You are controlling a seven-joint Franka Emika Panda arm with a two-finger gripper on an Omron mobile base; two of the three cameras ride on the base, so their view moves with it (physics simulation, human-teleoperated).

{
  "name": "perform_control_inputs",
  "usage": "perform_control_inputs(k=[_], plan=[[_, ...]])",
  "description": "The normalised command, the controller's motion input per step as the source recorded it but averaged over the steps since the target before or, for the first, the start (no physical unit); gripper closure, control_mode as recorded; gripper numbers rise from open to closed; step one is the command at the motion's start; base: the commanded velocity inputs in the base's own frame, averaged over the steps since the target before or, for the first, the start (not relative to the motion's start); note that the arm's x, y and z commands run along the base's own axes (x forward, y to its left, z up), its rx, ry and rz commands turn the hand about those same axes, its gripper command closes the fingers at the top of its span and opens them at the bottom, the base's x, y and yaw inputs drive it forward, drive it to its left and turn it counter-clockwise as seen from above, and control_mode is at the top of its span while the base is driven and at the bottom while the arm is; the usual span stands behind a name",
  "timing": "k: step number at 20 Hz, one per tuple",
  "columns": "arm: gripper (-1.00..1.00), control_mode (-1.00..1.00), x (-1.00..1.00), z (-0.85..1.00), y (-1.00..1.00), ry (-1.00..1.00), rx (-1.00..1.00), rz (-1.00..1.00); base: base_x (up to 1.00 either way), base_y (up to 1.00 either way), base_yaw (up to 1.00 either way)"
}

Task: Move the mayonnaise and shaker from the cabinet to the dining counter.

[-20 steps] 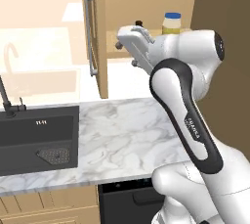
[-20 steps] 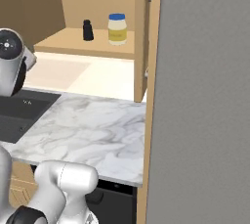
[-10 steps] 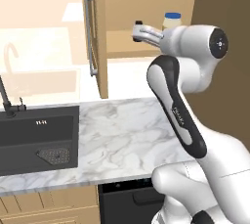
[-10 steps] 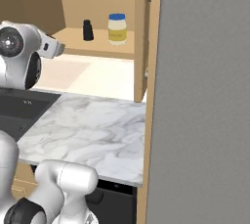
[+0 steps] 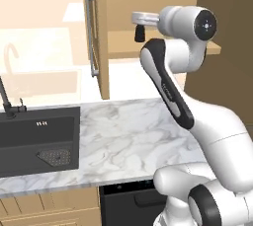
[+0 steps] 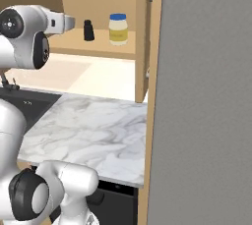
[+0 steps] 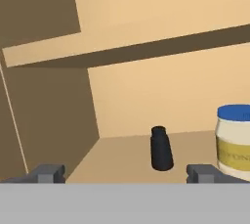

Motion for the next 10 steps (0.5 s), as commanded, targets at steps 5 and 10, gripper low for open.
perform_control_inputs(k=[5, 10], plan=[[-1.0, -1.0, 0.35, 0.09, 0.0, 0.0, -0.14, -0.06, 0.0, 0.0, 0.0], [-1.0, -1.0, 0.3, 0.0, -0.05, 0.04, -0.02, -0.06, 0.0, 0.0, 0.0]])
